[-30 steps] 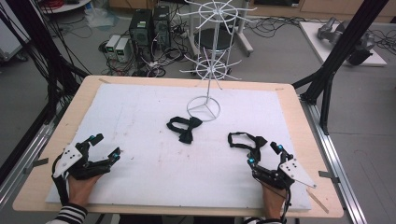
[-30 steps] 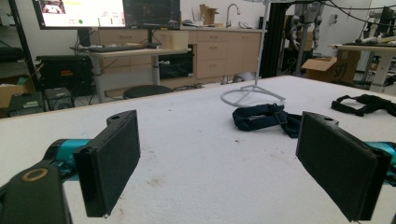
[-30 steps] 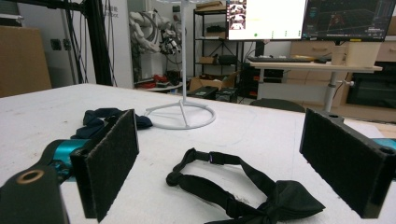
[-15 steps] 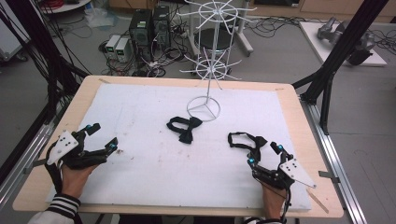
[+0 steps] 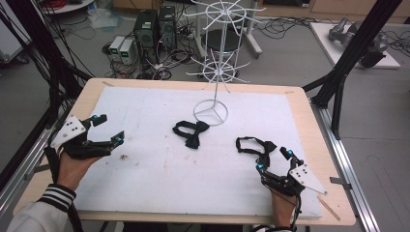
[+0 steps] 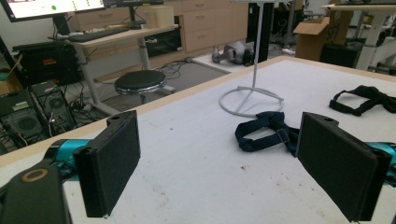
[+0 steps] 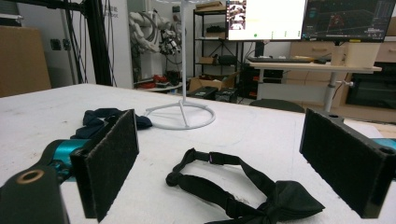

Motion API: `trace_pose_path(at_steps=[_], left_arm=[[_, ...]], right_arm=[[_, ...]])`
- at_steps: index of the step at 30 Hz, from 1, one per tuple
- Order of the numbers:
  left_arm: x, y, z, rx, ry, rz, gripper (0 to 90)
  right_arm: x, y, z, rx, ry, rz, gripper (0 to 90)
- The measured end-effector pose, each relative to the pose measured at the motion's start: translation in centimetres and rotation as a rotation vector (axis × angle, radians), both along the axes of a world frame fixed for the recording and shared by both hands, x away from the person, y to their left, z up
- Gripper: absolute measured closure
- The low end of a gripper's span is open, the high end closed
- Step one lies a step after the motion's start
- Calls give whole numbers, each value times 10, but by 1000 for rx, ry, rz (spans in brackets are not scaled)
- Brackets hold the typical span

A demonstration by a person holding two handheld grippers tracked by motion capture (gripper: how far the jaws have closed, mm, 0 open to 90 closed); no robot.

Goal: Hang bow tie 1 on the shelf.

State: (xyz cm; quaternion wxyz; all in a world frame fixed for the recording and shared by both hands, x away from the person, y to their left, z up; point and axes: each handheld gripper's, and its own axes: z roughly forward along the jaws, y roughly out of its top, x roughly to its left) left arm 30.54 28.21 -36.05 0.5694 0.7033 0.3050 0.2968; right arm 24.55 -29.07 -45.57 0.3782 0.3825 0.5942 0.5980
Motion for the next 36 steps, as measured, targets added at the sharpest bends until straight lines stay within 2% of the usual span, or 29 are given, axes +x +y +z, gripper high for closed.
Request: trace_pose_path(at_steps=[13,22,26,32,36], left_arm=[[27,-23,20,96,92,-63,141],[41,-46,35,165,119,-123,141],[49,-58,40,211,133,-149,142],[59,-74,44,227,180,-190,141],[63,-85,43,240,194,-205,142]], right_arm=[[0,0,0,-4,-6,-1,110],[0,0,0,1,1,1,110],[0,0,0,2,1,2,110],[0,0,0,1,1,2,110],[-1,1,0,4,3,1,110]])
